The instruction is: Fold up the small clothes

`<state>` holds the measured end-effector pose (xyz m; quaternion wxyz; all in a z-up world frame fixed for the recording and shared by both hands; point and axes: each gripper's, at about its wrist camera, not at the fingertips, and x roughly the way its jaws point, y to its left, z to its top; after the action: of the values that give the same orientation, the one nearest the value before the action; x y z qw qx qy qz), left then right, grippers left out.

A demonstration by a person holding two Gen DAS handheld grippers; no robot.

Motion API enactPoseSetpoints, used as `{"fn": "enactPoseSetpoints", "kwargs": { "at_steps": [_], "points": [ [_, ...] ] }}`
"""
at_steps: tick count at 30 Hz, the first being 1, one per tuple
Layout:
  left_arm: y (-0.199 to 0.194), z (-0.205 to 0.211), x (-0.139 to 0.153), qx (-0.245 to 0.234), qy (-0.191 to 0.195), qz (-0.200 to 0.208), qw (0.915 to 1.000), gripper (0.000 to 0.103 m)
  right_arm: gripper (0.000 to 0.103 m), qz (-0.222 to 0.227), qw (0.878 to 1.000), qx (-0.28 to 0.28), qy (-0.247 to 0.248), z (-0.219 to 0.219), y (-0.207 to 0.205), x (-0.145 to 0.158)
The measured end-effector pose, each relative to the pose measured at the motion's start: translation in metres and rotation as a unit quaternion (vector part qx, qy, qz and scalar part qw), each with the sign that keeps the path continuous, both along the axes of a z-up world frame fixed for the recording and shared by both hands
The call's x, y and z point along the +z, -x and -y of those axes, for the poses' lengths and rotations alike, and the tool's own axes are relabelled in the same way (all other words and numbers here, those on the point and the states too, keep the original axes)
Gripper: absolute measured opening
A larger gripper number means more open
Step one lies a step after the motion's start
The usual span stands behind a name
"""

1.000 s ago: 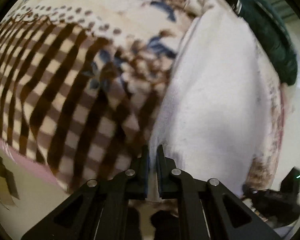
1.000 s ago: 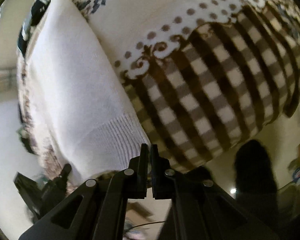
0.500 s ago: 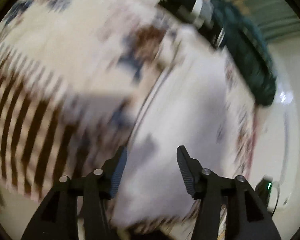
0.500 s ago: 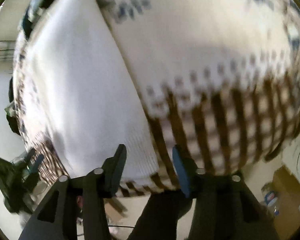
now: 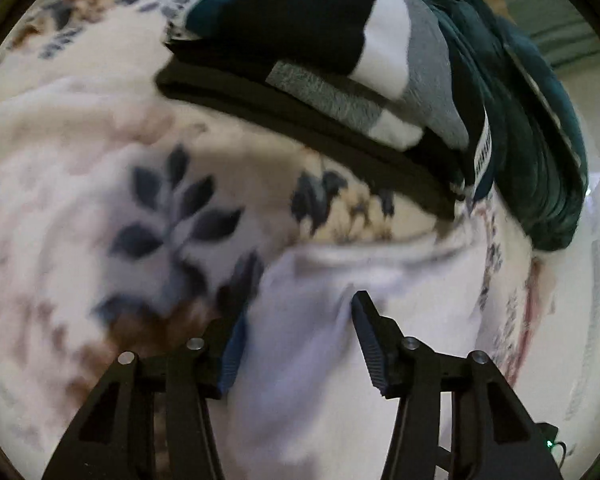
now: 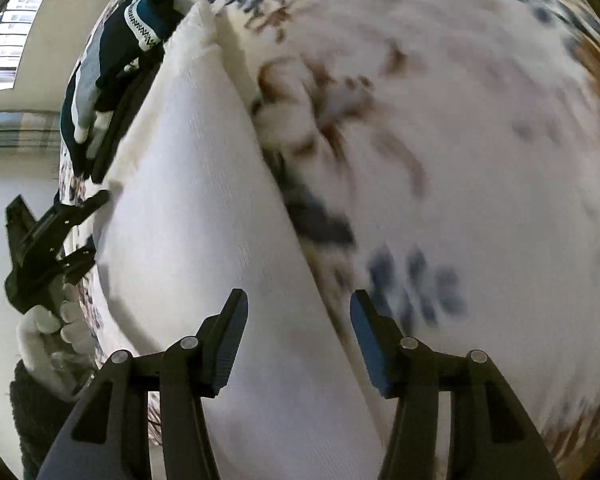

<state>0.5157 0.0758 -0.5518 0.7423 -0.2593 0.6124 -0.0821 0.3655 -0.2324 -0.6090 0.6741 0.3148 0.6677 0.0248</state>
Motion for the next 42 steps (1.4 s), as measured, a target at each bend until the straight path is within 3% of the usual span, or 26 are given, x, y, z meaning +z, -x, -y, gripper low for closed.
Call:
{"fn": "enactPoseSetpoints", "kwargs": {
  "at_steps": [1,2,6,10,12,13,15,17,19,20,21,22,23,25,26,28,31,32,33,35,38,42],
  "points": [
    [-0.003,0.0,-0.001,-0.002,-0.002,0.009,1.0,0.013,0.056,0.001,1.0,0.004,0.001,-0.002,-0.012,-0.002],
    [-0.004,0.001,-0.003,-0.007,0.003,0.011,0.9999,0.009,0.056,0.002,1.0,0.01,0.004,-0.002,-0.023,-0.004],
    [-0.005,-0.006,0.009,0.01,0.029,0.03,0.9991,0.008,0.056,-0.009,1.0,0.018,-0.005,0.004,-0.052,-0.017],
    [-0.012,-0.023,0.001,0.027,-0.036,0.023,0.9987,0.004,0.056,-0.009,1.0,0.014,-0.012,0.011,-0.067,-0.023],
    [-0.018,-0.033,-0.006,0.037,-0.024,0.015,0.9989,0.003,0.056,-0.01,1.0,0.017,-0.013,0.011,-0.073,-0.026],
    [-0.019,-0.04,-0.009,0.047,0.009,0.008,0.9988,0.003,0.056,-0.01,1.0,0.019,-0.012,0.012,-0.074,-0.027],
    [-0.017,-0.056,-0.013,0.081,0.088,-0.005,0.9928,0.006,0.055,-0.013,0.999,0.023,-0.018,0.013,-0.076,-0.03],
    [-0.006,-0.064,-0.009,0.092,0.121,-0.005,0.9884,0.007,0.056,-0.013,0.999,0.026,-0.023,0.015,-0.076,-0.032],
    [0.011,-0.067,-0.004,0.098,0.135,-0.002,0.9859,0.024,0.056,-0.013,0.999,0.026,-0.027,0.01,-0.079,-0.035],
    [0.016,-0.067,-0.006,0.1,0.141,-0.006,0.9849,0.045,0.056,-0.014,0.999,0.025,-0.029,0.011,-0.078,-0.036],
    [0.021,-0.063,-0.009,0.1,0.149,-0.011,0.9837,0.054,0.056,-0.014,0.999,0.025,-0.032,0.011,-0.076,-0.037],
    [0.024,-0.06,-0.013,0.096,0.158,-0.015,0.9827,0.054,0.056,-0.015,0.999,0.025,-0.033,0.012,-0.073,-0.037],
    [0.026,-0.058,-0.015,0.089,0.158,-0.01,0.9833,0.051,0.056,-0.015,0.999,0.026,-0.033,0.011,-0.073,-0.039],
    [0.024,-0.045,-0.015,0.071,0.095,0.011,0.9929,0.025,0.057,-0.013,0.999,0.029,-0.029,0.011,-0.071,-0.041],
    [0.02,-0.042,-0.017,0.051,0.052,0.008,0.9973,0.021,0.057,-0.012,0.999,0.031,-0.027,0.011,-0.071,-0.041],
    [0.016,-0.042,-0.018,0.046,-0.005,0.002,0.9989,0.023,0.057,-0.012,0.999,0.032,-0.023,0.014,-0.067,-0.037],
    [0.022,-0.044,0.001,0.045,0.009,0.01,0.9989,0.028,0.057,-0.008,0.999,0.042,-0.017,0.014,-0.058,-0.025],
    [0.031,-0.041,0.015,0.038,0.0,0.024,0.999,0.034,0.057,-0.007,0.999,0.047,-0.017,0.015,-0.053,-0.021],
    [0.04,-0.039,0.027,0.031,-0.004,0.033,0.999,0.047,0.057,-0.006,0.998,0.053,-0.018,0.015,-0.045,-0.017],
    [0.067,-0.037,0.051,0.026,-0.009,0.048,0.9985,0.06,0.06,-0.012,0.998,0.064,-0.024,0.013,-0.026,-0.01],
    [0.113,-0.025,0.068,0.024,0.008,0.043,0.9987,0.06,0.063,-0.032,0.995,0.083,-0.045,0.006,0.017,0.0],
    [0.186,-0.007,0.062,0.016,0.01,-0.004,0.9998,0.06,0.063,-0.062,0.992,0.106,-0.038,-0.004,0.086,0.006]
  ]
}}
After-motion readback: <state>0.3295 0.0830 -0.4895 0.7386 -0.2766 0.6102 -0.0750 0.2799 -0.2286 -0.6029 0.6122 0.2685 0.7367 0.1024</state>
